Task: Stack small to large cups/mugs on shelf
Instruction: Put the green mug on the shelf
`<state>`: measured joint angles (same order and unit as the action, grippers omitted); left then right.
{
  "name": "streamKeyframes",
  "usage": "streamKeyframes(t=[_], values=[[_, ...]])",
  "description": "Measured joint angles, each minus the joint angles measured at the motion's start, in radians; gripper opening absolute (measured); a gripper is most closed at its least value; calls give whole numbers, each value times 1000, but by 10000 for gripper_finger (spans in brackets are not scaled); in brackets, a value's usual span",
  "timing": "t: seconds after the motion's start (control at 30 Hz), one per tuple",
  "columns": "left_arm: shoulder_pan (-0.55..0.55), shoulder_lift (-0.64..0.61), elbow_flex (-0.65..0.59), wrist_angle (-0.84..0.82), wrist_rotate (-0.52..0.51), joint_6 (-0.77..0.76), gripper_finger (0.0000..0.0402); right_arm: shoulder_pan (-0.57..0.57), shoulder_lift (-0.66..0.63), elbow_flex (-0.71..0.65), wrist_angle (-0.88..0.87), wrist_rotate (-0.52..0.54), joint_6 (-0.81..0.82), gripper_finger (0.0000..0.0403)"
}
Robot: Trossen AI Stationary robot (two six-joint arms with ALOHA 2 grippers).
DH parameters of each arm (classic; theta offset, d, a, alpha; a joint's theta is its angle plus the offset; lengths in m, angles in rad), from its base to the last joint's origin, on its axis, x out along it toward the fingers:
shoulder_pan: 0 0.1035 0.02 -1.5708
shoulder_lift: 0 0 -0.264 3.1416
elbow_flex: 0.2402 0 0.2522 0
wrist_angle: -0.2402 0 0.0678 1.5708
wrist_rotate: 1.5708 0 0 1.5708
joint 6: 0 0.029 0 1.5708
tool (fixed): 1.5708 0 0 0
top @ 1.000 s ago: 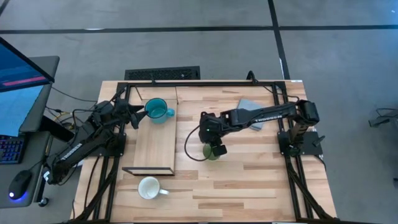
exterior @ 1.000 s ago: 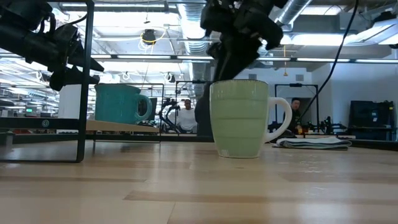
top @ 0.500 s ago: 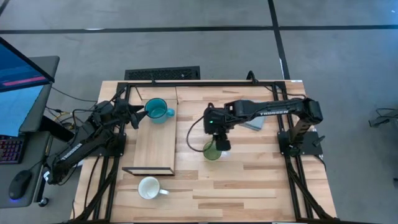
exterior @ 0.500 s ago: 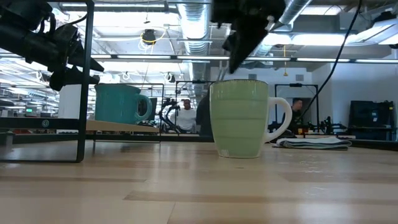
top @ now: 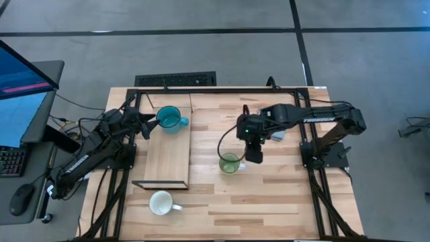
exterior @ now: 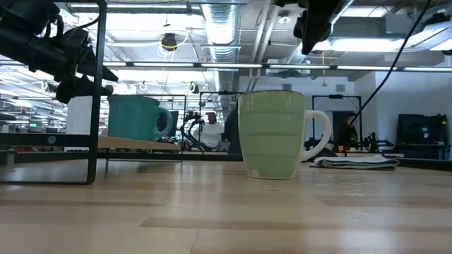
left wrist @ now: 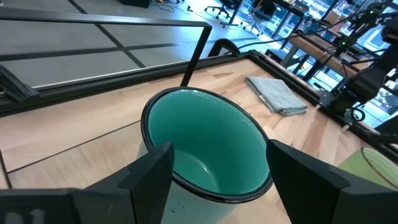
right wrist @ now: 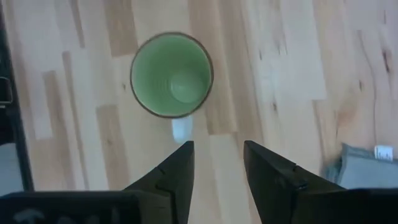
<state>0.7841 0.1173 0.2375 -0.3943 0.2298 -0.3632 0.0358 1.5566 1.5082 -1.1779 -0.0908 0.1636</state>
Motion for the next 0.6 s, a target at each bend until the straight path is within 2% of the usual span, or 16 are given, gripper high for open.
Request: streamKeyframes(t=[0.2,0.4,0.6], values=[[0,0,0,0,0,0,248,56,37,0,-50,94,12,157],[0,0,0,0,4,0,248,117,155,0,-64,85,-12,146],[0,0,0,0,27,-1,248,196,226,-1,-12,29,-8,141]])
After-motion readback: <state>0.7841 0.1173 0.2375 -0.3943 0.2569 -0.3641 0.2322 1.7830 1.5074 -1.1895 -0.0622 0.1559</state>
